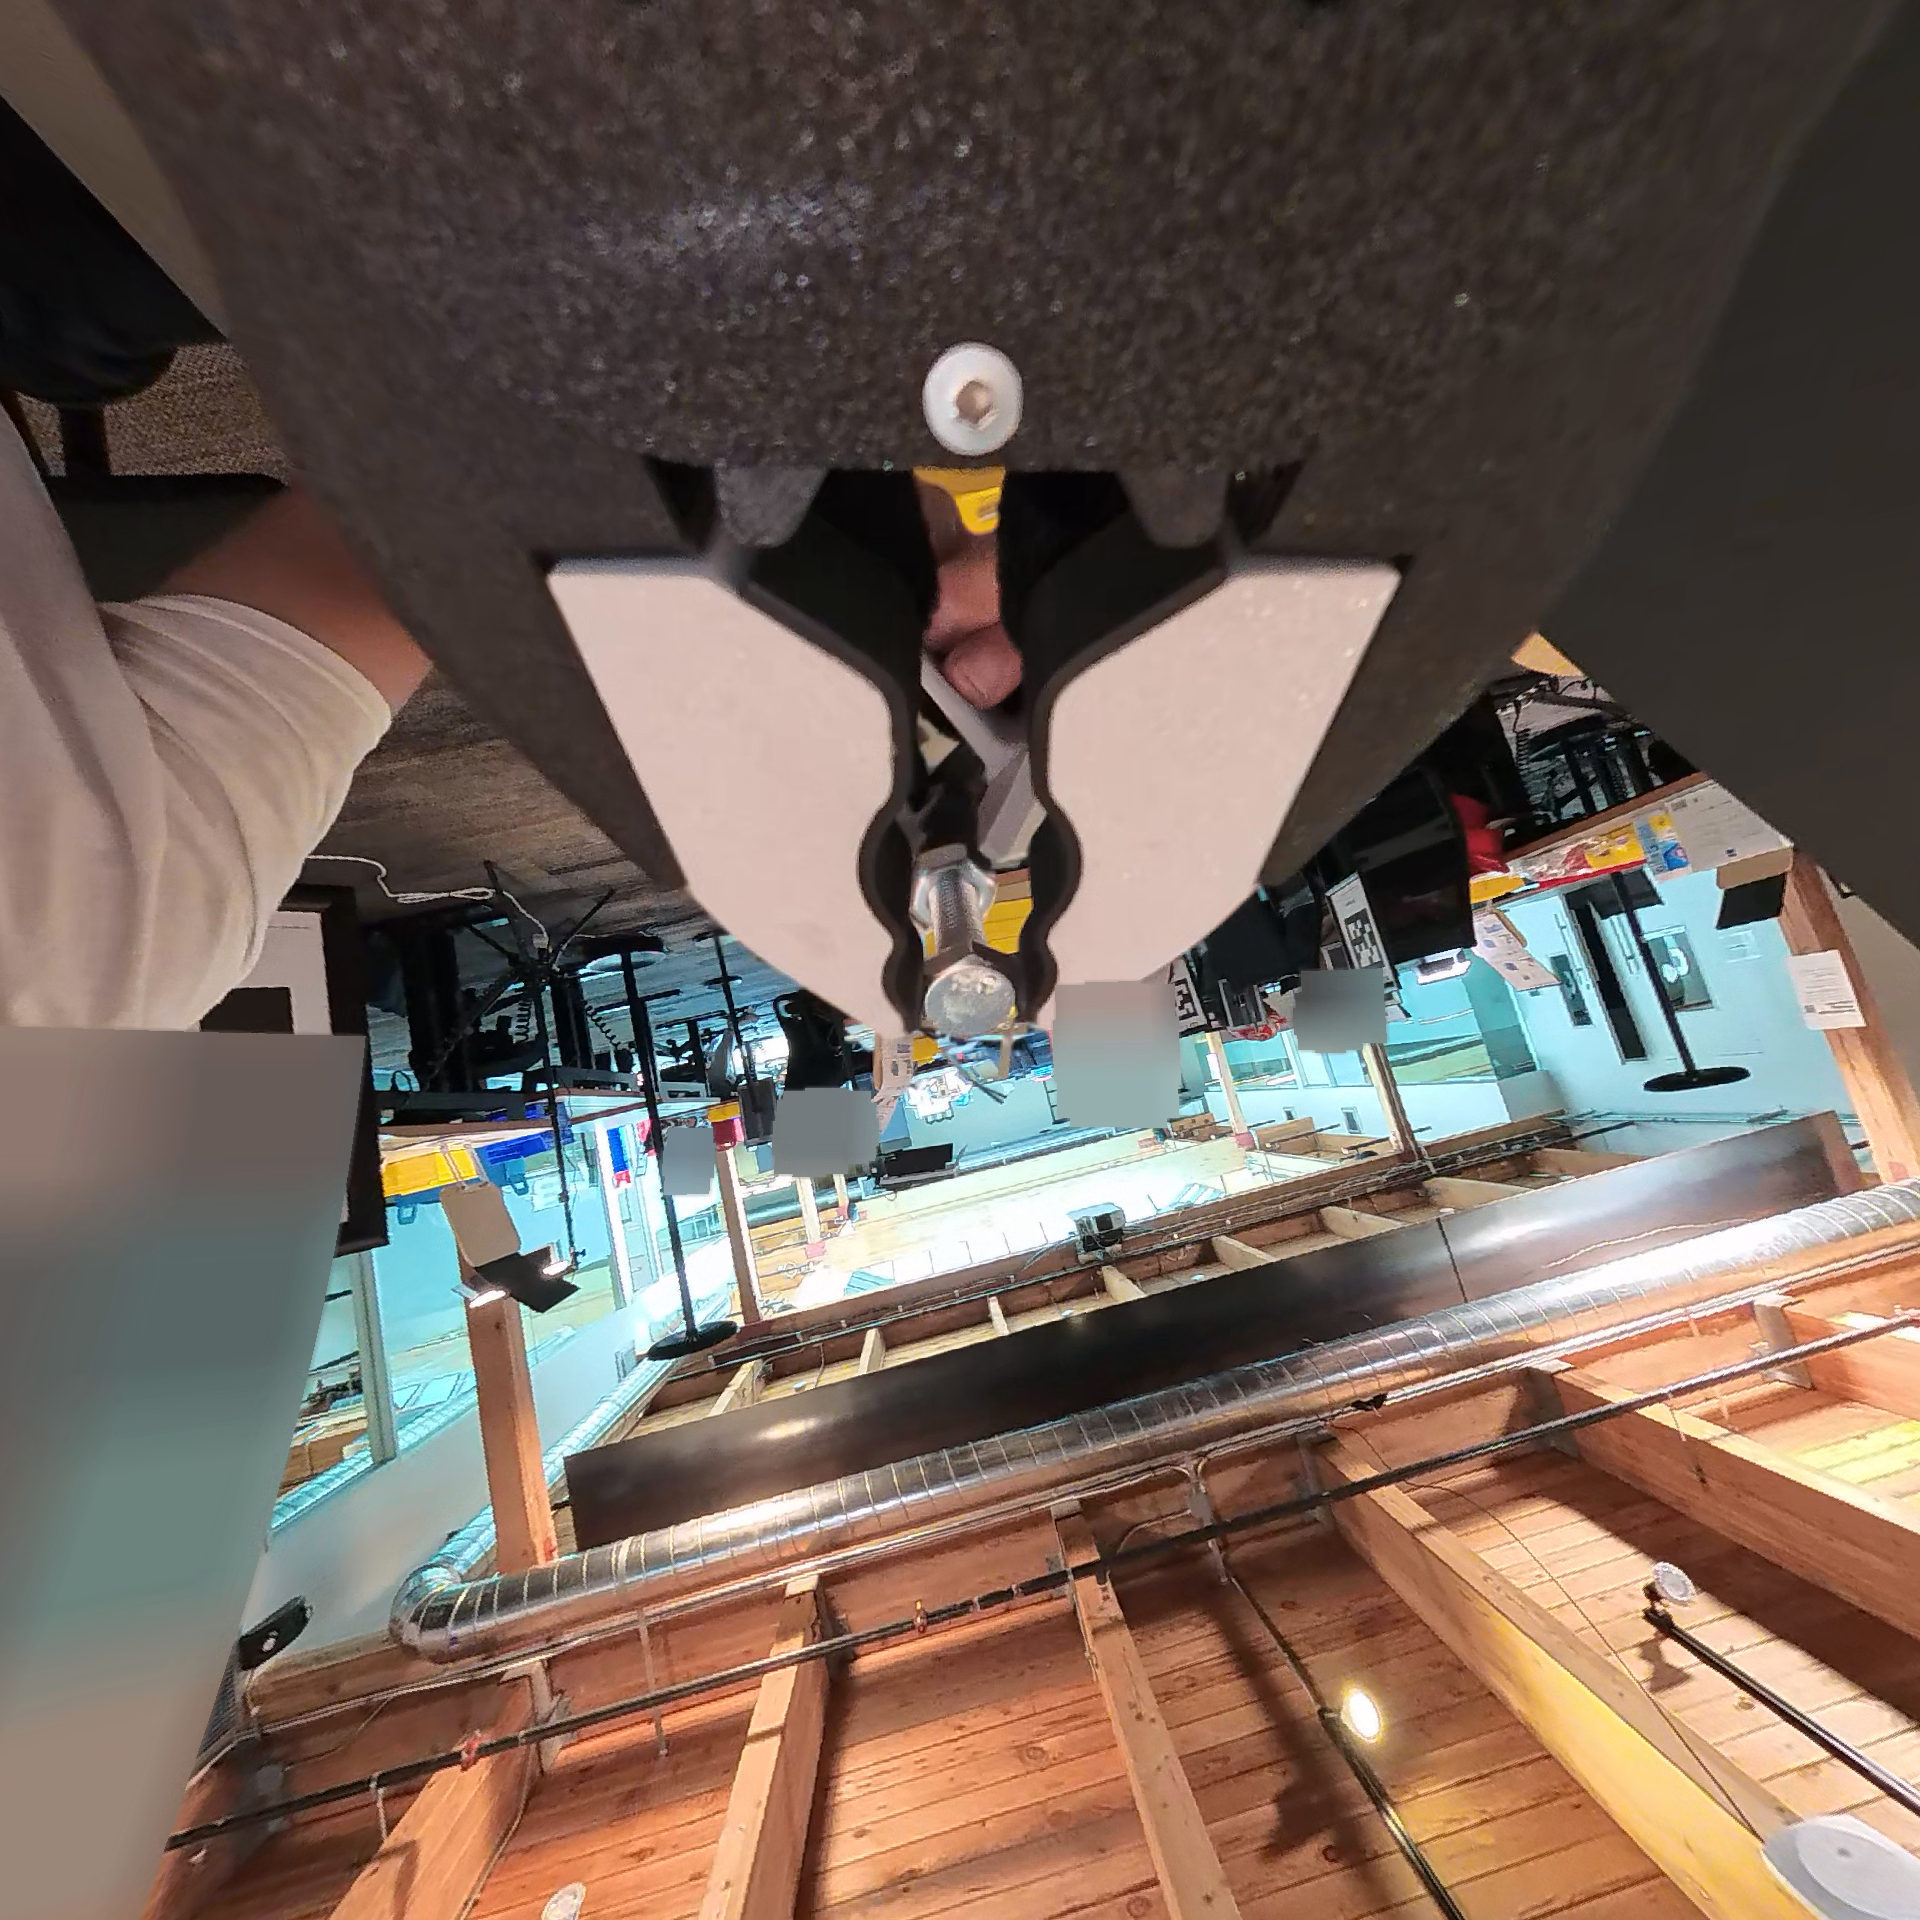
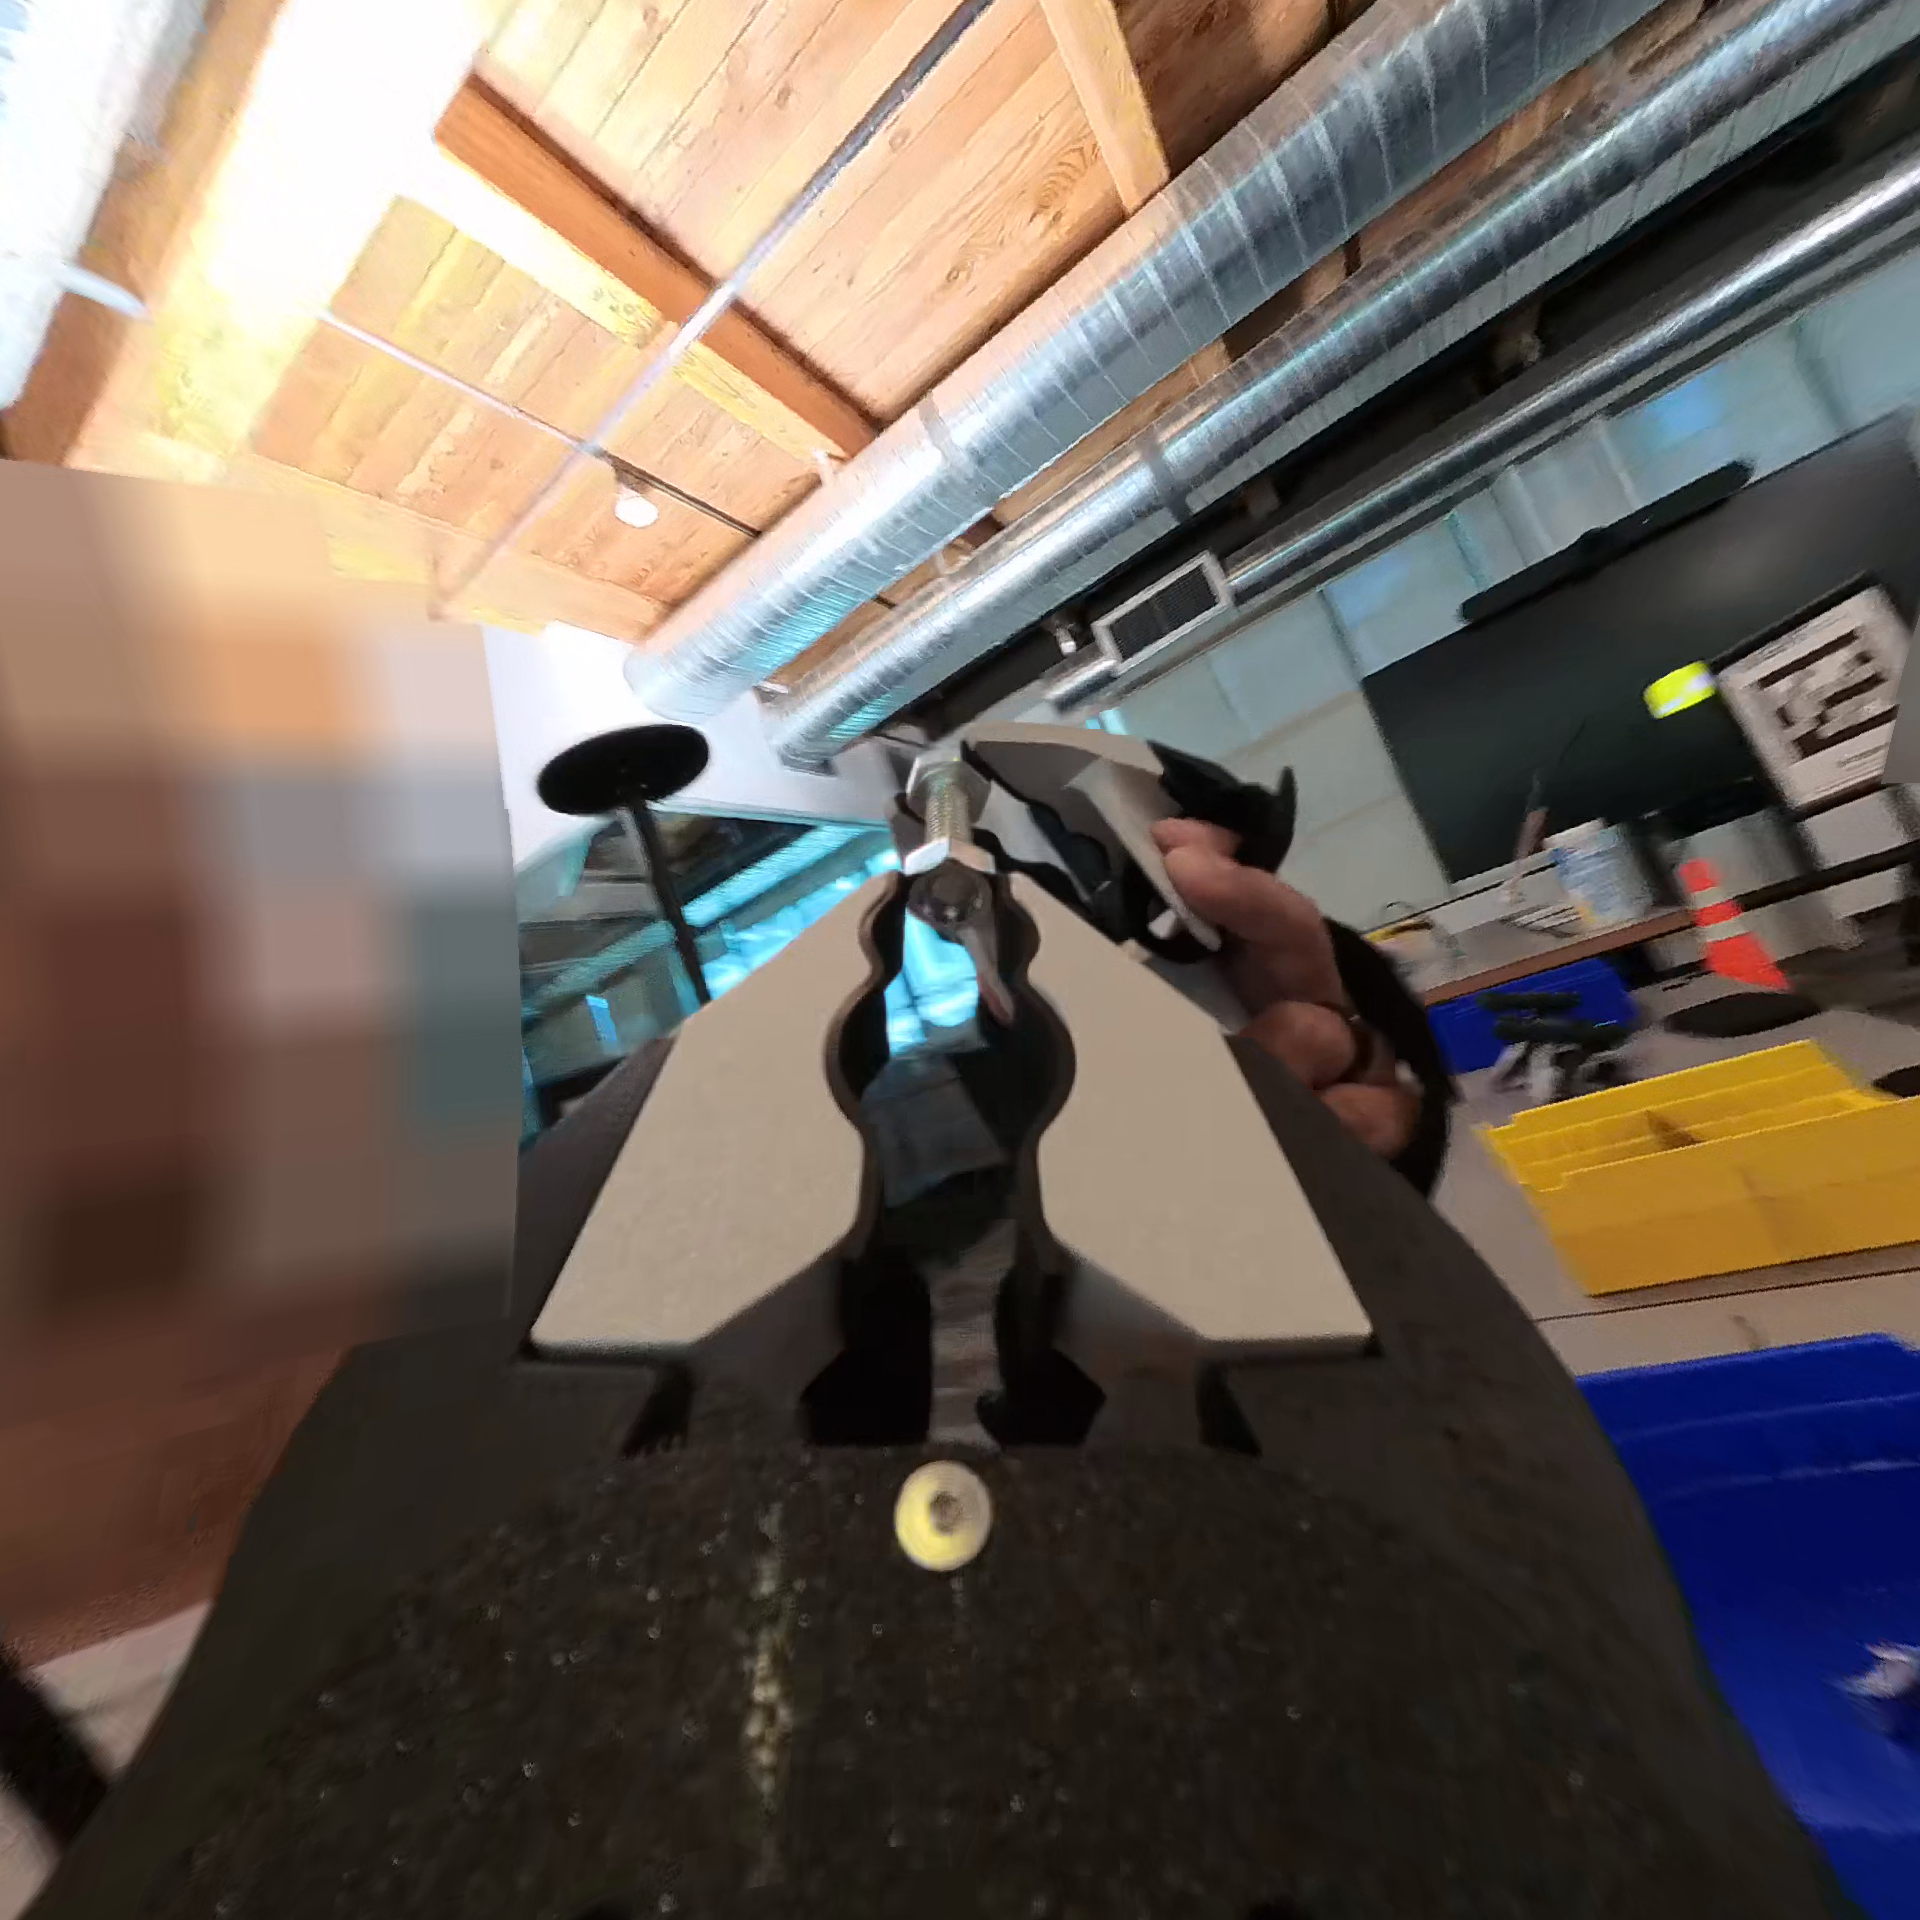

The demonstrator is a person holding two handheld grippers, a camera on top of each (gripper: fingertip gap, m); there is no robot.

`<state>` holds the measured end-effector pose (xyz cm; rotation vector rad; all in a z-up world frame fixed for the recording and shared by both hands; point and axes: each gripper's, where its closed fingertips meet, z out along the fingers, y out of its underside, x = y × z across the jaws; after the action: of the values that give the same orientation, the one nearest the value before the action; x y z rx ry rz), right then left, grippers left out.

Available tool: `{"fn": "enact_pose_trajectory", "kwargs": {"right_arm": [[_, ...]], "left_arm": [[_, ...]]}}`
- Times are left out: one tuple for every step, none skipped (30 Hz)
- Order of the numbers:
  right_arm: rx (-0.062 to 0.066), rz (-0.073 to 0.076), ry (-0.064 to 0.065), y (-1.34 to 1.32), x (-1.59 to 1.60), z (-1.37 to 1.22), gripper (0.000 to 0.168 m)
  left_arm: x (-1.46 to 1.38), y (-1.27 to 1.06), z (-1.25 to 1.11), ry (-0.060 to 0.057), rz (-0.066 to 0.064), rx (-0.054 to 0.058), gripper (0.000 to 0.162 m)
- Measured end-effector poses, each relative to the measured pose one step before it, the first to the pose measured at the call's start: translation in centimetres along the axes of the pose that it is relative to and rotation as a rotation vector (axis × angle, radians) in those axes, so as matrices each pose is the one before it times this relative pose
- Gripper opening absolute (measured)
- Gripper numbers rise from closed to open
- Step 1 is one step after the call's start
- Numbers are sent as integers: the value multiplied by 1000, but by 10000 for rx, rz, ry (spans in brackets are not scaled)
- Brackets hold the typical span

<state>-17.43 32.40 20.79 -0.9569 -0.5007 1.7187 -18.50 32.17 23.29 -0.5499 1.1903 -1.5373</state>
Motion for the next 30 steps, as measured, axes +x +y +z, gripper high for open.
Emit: {"fn": "enact_pose_trajectory", "kwargs": {"right_arm": [[-80,-844,334,19,31,-6,16],[-91,-1104,465,6,40,0,16],[-133,-1364,642,13,67,12,16],[-202,-1640,704,49,-12,14,15],[-259,-1754,729,28,-86,-5,15],[-311,-1939,833,18,18,-51,16],[-323,-2151,890,18,79,-132,16],[-268,-2042,801,-78,36,-198,16],[-204,-1948,732,-168,41,-241,16],[-205,-1979,739,-112,109,-240,16],[-275,-1971,730,58,187,-186,16],[-292,-1824,657,148,184,-147,16],[-196,-1544,543,116,95,-132,16],[-176,-1310,471,122,51,-83,17],[-114,-1000,370,105,-22,-51,16],[-35,-572,258,104,-62,-9,16],[-17,-165,132,173,-83,73,16],[-14,262,-82,156,-222,145,16],[75,668,-360,2,-389,143,17],[109,932,-495,-103,-343,106,19],[-6,1051,-458,2,-167,142,31],[-45,1094,-407,19,-12,176,44],[134,1190,-513,-214,-87,54,49],[305,1274,-447,-407,22,-78,50],[327,1329,-522,-357,-99,-44,49],[179,1496,-622,-94,-155,93,48],[125,1667,-696,32,-178,177,49],[208,1820,-681,-9,-86,174,45],[199,1956,-874,26,-290,214,40],[206,1947,-920,44,-295,202,41]], "left_arm": [[-79,30,-36,-15,-71,-17,17],[-95,12,-33,-2,-131,-9,17],[-114,0,-27,-9,-160,4,17],[-36,-13,-14,50,-175,28,17],[20,-20,19,80,-169,36,17],[-24,32,75,36,-146,7,18],[-42,89,95,11,-114,-21,17],[33,97,125,62,-100,-15,17],[85,99,148,105,-125,-8,17],[32,129,161,65,-145,-23,17],[-93,155,159,-26,-133,-48,17],[-147,173,124,-58,-117,-64,17],[-126,148,108,-33,-114,-54,17],[-149,132,70,-40,-124,-40,17],[-156,105,59,-47,-130,-28,17],[-147,57,35,-35,-122,1,17],[-194,30,-2,-67,-96,28,17],[-261,-15,-63,-99,-59,46,17],[-192,-90,-151,-42,-38,83,17],[-144,-133,-180,-9,-17,93,17],[-150,-170,-192,-51,6,97,17],[-117,-194,-178,-54,27,106,17],[12,-225,-174,-7,74,109,17],[113,-271,-142,28,128,129,17],[144,-290,-134,9,154,130,17],[111,-261,-117,-23,166,105,17],[155,-183,-88,-1,177,56,17],[205,-148,-69,38,184,23,17],[208,-145,-49,32,202,35,17],[210,-154,-38,24,208,39,17]]}}
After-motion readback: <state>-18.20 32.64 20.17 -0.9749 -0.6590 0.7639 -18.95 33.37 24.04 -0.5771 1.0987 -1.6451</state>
